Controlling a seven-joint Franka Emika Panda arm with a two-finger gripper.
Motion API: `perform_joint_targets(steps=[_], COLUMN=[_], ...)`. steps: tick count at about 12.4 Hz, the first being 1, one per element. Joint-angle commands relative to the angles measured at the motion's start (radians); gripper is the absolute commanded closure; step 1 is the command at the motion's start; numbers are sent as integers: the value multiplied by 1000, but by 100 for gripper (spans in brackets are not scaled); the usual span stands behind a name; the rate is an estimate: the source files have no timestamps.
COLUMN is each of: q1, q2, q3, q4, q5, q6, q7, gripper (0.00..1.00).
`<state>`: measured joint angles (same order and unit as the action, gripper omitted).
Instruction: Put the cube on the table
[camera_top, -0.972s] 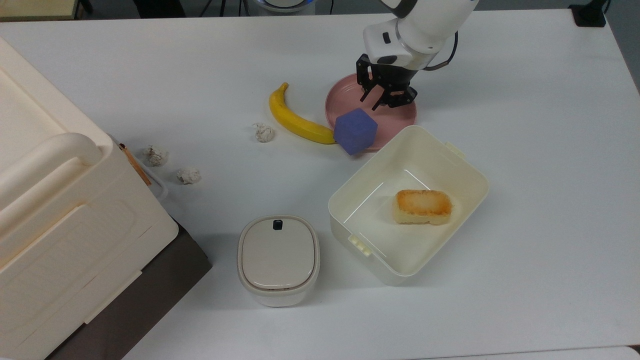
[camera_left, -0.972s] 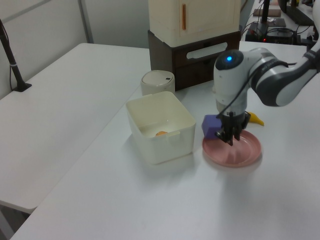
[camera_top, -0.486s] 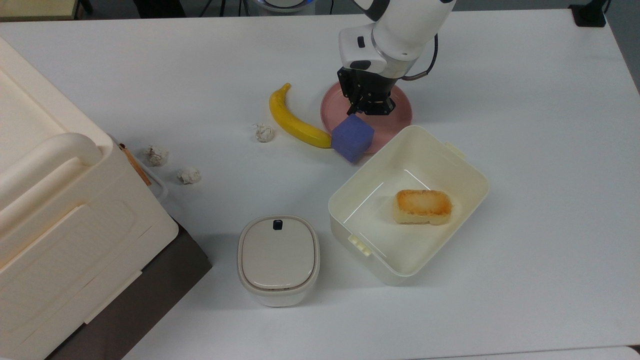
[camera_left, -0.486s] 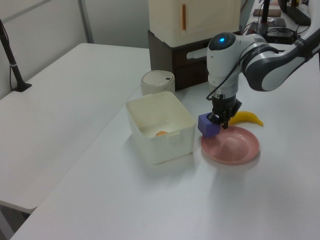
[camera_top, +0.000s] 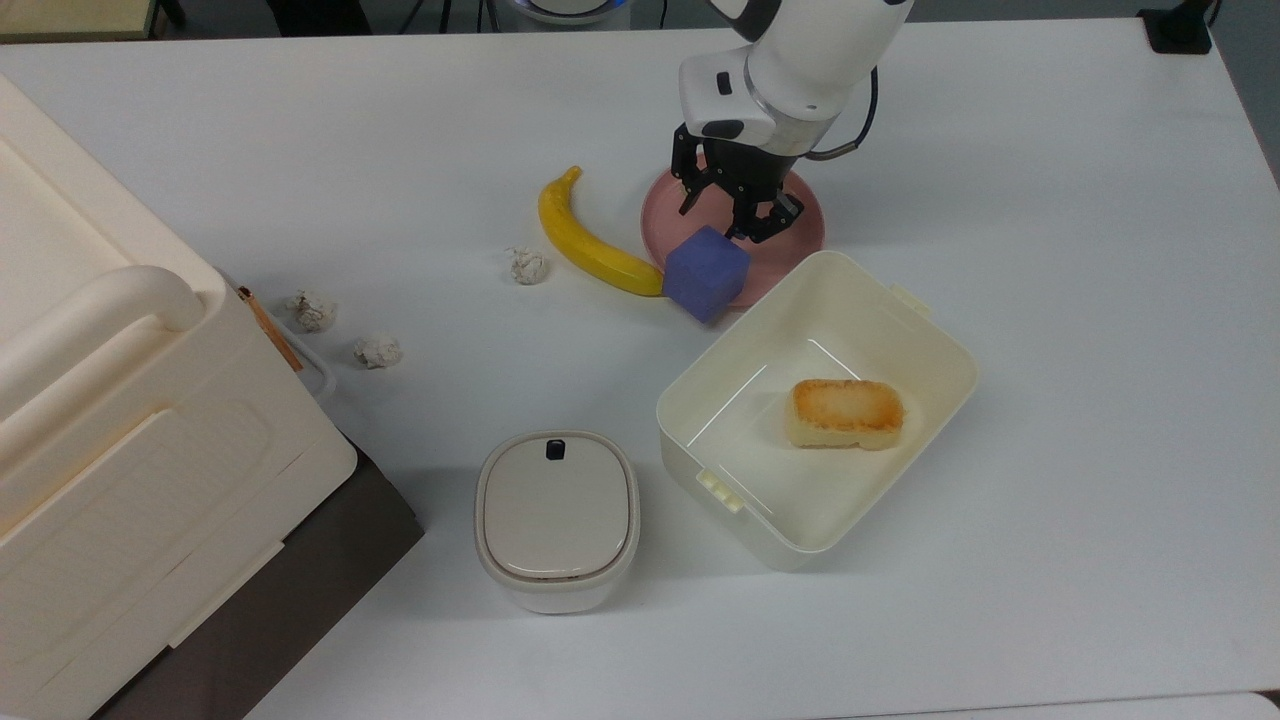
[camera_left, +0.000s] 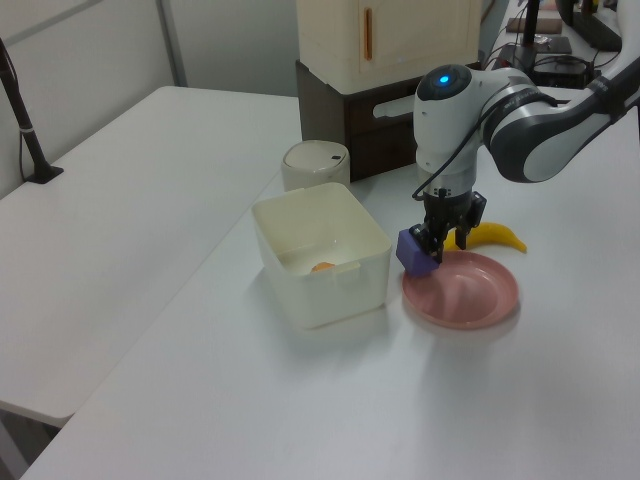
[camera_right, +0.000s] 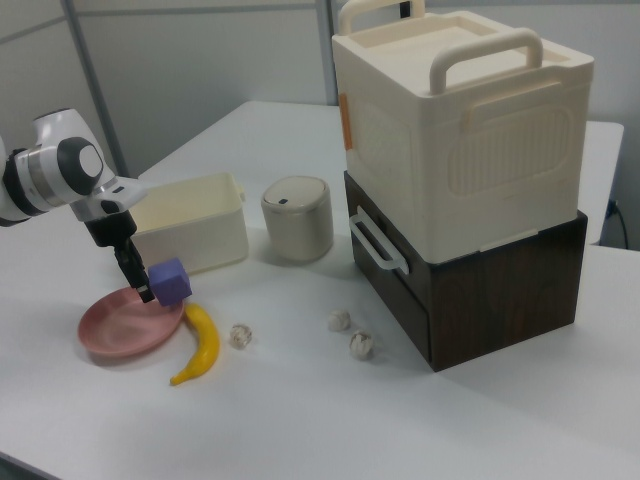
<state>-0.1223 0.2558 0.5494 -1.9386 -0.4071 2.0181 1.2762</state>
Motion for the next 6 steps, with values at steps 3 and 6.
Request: perform_joint_targets(steps=[3, 6], q1=[35, 35], q2=[-6, -3], q3=[-5, -5], q4=[39, 85], q5=[5, 5], q6=[4, -12], q7=[-1, 0], gripper=[0, 0])
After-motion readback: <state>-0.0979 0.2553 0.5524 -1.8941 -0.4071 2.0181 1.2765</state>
